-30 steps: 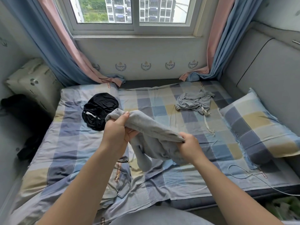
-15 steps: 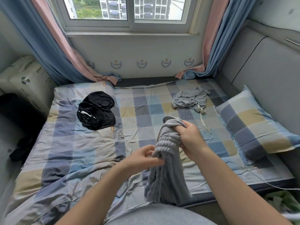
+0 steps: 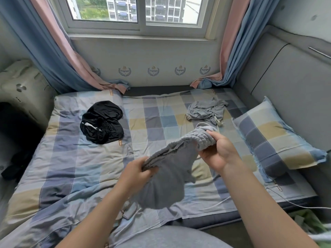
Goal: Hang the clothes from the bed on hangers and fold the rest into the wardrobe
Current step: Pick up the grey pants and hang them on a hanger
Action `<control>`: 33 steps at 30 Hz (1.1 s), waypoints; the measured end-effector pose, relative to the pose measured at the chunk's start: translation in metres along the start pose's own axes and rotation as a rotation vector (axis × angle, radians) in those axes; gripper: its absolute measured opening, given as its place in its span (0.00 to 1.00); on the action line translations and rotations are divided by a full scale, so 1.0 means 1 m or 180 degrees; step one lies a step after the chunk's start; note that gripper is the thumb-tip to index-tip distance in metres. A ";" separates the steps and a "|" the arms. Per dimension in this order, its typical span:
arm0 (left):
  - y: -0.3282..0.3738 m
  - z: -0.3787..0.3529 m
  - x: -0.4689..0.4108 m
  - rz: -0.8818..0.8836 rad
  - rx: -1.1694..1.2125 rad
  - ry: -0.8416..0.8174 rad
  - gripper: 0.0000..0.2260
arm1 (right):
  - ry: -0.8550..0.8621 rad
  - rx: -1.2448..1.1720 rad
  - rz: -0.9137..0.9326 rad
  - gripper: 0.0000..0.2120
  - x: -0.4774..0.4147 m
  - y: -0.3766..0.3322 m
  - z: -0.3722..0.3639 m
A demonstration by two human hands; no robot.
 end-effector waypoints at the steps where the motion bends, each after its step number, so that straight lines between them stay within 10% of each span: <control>1: 0.000 0.008 0.000 -0.0015 -0.0058 0.0163 0.10 | 0.0109 0.0027 -0.0066 0.11 -0.003 0.001 0.007; 8: 0.018 0.041 0.004 -0.0326 -0.0084 0.0369 0.07 | 0.0558 0.1900 -0.0383 0.24 -0.011 0.025 0.051; 17: 0.047 0.040 0.013 -0.0666 -0.0074 -0.0277 0.05 | -0.1434 0.3964 -0.0145 0.35 0.017 0.104 0.017; 25: 0.029 -0.008 0.002 -0.0567 -0.0073 -0.1136 0.05 | -0.0511 0.4125 0.0274 0.08 0.032 0.093 0.072; 33: 0.073 -0.108 0.010 -0.0916 -0.0263 -0.2492 0.11 | 0.0645 0.2951 0.0508 0.09 0.091 0.035 0.135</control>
Point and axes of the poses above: each hand's wrist, its own x-axis away from the middle knuckle, its own z-axis out of the back of the hand, y = z × x, the point moved 5 cm from there along -x, towards the middle knuckle, and after that the axes turned 8 degrees about -x, right-handed, at the moved point
